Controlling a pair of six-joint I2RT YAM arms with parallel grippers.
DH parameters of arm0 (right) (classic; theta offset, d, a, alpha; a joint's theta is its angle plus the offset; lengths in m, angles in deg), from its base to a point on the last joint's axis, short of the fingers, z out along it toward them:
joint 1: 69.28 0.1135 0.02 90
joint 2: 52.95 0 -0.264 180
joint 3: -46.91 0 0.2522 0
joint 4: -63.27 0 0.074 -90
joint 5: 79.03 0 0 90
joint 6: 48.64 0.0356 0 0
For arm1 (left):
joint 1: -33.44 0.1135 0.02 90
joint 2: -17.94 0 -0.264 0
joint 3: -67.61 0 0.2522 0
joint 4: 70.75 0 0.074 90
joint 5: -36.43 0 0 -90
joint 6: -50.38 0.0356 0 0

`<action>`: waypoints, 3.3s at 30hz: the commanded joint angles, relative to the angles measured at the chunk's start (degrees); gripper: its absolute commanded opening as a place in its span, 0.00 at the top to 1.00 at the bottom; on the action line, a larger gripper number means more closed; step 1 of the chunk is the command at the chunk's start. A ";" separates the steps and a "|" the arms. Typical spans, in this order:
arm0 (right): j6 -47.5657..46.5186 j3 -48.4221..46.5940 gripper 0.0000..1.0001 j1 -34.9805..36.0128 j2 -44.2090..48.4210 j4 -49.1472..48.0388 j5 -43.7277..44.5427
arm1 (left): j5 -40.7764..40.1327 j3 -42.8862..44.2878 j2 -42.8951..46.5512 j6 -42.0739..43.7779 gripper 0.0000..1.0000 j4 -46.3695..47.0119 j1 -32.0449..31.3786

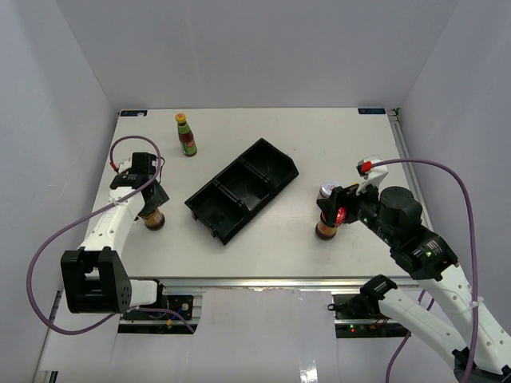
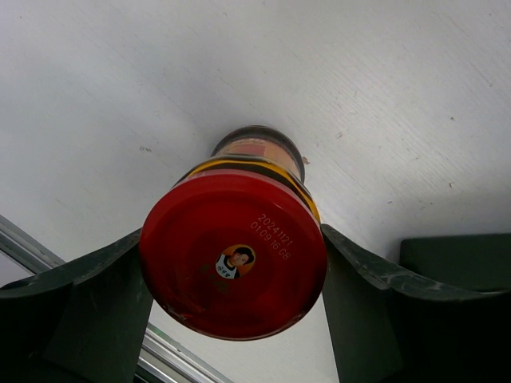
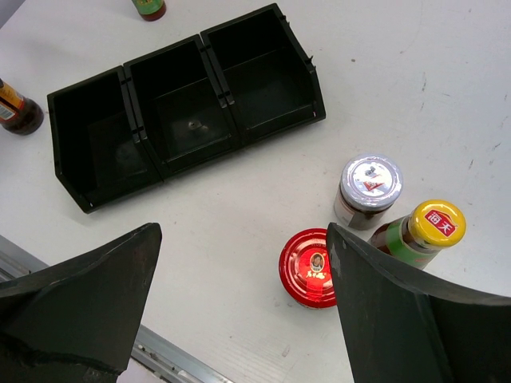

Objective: Organize the condiment bottles

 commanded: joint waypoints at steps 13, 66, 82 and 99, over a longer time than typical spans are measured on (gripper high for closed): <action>-0.84 0.44 0.10 0.07 0.00 -3.30 -0.17 | -1.67 1.56 2.51 4.37 1.00 1.09 0.29; -0.92 -0.52 0.10 0.16 -3.74 -3.57 0.71 | 17.35 26.31 -0.26 10.85 1.00 -1.02 -16.85; -1.07 0.39 0.10 0.09 -3.02 -3.66 1.21 | 10.48 17.84 -4.86 7.90 1.00 4.26 -27.26; -0.93 0.81 0.10 0.14 -1.76 -3.22 1.67 | 5.70 7.78 -7.99 7.78 0.95 15.98 -29.40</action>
